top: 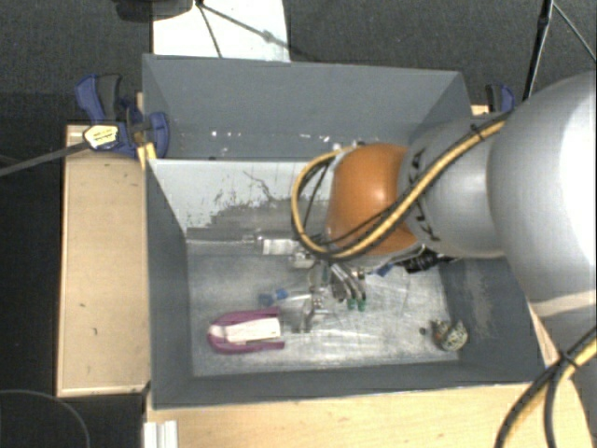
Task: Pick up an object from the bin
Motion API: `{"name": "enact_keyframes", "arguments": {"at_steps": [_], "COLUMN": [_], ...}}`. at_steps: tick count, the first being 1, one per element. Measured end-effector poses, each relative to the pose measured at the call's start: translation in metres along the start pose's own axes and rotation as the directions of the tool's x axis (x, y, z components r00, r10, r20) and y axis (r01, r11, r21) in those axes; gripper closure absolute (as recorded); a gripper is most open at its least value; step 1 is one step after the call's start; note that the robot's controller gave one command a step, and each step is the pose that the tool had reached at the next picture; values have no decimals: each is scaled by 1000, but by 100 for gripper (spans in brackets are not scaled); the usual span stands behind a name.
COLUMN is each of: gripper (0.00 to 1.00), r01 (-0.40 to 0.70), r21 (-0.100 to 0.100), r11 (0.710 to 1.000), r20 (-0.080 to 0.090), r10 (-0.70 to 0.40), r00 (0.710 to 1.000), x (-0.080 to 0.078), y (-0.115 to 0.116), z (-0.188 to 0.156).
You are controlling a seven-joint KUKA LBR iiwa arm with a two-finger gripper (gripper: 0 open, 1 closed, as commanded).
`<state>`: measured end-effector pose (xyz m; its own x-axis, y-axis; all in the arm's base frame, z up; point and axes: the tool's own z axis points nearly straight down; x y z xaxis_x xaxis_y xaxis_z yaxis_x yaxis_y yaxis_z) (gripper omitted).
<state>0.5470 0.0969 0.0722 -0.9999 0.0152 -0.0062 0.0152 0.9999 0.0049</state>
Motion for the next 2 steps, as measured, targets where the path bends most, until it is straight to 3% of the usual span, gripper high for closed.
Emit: {"name": "enact_keyframes", "arguments": {"at_steps": [1, 2], "gripper": [0, 100], "r01": [-511, -513], "r21": [-3, -5], "r11": [859, 859], "r20": [3, 10], "r10": [511, 513], "r00": [859, 858], "x": [1, -1], "y": [14, 12], "z": [-1, -3]}}
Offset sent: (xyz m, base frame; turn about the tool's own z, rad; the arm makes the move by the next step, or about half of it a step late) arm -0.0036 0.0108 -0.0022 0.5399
